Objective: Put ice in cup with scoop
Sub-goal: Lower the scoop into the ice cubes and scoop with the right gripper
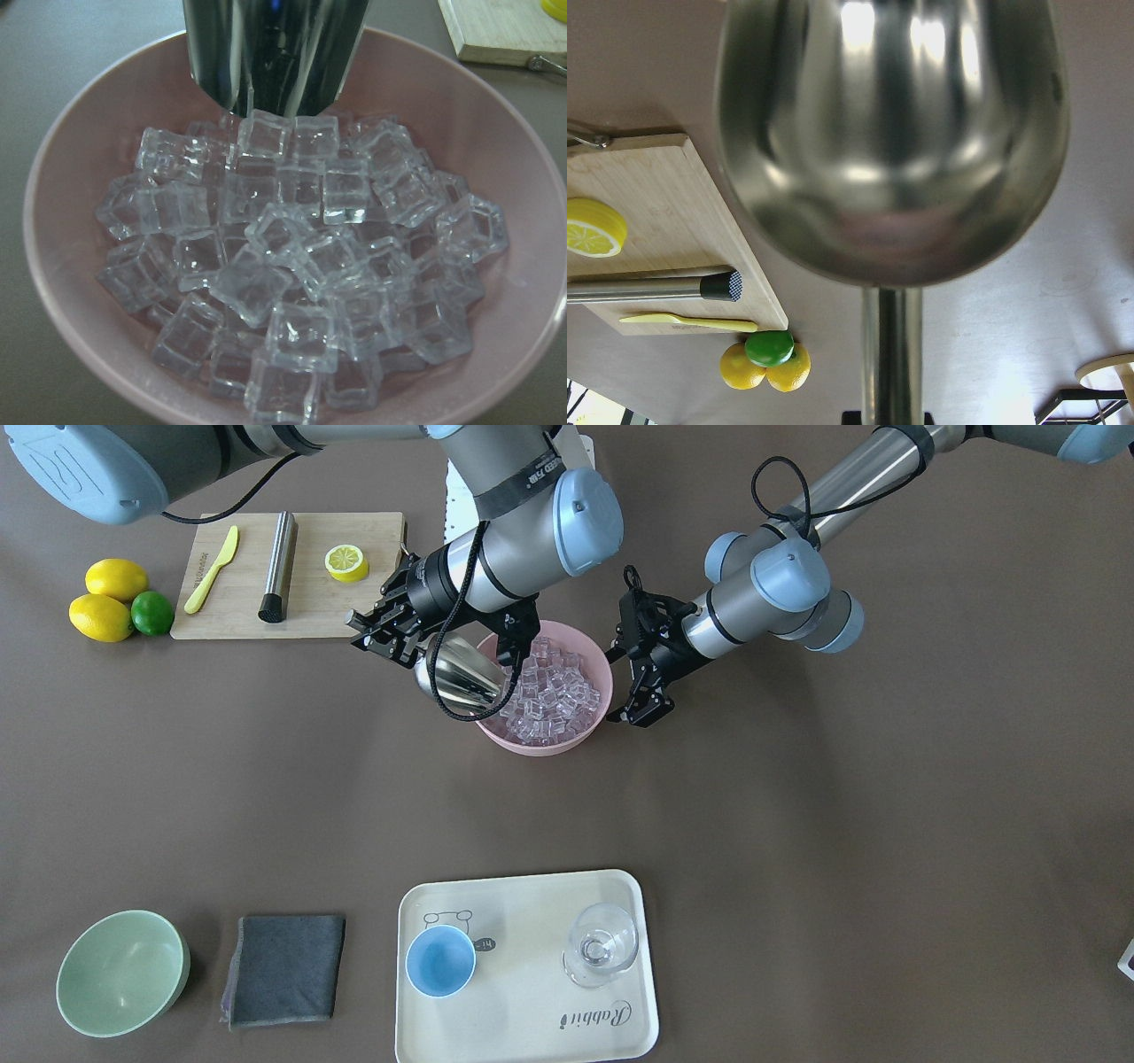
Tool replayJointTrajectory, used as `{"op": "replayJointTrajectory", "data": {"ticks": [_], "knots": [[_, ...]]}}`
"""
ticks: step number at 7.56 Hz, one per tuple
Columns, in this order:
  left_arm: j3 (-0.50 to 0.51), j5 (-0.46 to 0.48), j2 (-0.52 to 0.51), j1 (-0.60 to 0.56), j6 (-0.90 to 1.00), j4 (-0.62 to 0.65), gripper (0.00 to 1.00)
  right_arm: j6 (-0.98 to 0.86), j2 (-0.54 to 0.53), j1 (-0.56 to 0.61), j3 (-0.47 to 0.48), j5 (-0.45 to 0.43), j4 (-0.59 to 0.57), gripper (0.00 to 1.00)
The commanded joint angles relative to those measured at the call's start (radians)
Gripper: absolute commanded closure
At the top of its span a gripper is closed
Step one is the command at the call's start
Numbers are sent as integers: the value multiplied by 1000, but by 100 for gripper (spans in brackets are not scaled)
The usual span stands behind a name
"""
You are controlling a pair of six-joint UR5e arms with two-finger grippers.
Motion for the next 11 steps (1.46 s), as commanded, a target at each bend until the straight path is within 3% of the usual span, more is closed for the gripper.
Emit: {"op": "replayJointTrajectory", "data": {"ticks": [1, 3, 11], "knots": [[2, 0, 0, -5, 1, -1, 2, 0, 30, 0, -84, 5, 46, 100], [0, 0, 2, -5, -1, -3, 2, 0, 59, -2, -127, 4, 60, 100], [-1, 0, 6, -7, -1, -3, 2, 81, 51, -3, -118, 60, 186, 100]]}}
